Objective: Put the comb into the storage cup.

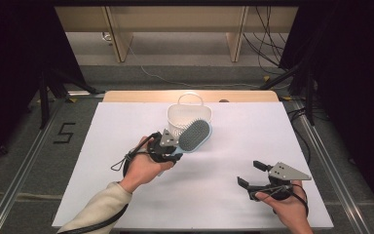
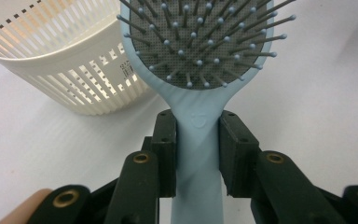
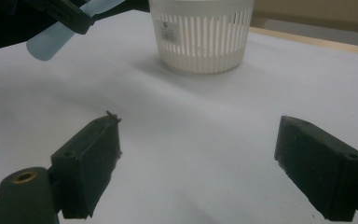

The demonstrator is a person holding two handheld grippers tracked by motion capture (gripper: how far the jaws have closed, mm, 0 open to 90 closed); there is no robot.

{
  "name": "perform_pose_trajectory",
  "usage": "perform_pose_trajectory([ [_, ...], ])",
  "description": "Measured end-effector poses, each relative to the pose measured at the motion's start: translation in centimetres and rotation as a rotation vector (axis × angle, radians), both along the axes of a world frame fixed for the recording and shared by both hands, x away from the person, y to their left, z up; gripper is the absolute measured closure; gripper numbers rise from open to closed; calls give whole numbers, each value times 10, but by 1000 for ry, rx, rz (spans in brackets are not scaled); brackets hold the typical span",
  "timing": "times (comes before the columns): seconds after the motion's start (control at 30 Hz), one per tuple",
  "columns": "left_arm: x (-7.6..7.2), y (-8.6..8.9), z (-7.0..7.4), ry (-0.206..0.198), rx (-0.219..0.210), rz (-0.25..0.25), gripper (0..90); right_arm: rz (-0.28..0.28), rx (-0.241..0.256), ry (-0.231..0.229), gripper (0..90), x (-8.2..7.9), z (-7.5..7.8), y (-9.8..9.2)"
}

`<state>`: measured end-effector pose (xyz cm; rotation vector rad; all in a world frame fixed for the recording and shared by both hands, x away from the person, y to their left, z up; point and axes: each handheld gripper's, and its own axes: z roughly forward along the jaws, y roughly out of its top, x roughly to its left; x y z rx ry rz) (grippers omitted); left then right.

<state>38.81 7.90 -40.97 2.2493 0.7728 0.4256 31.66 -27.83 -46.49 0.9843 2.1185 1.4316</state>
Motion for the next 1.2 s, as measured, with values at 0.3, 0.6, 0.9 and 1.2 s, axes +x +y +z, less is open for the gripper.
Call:
perform_pose_trajectory([
  [0.3, 1, 2, 2, -11, -16, 15, 698, 0, 1, 0, 151, 0, 0, 0],
  [0.6, 1, 4, 3, -21, -29, 25, 698, 1, 0, 0, 151, 0, 0, 0],
  [0.9, 2, 5, 4, -28, -37, 32, 698, 4, 0, -1, 151, 0, 0, 0],
  [1.2, 3, 8, 6, -35, -51, 42, 698, 2, 2, 0, 151, 0, 0, 0],
])
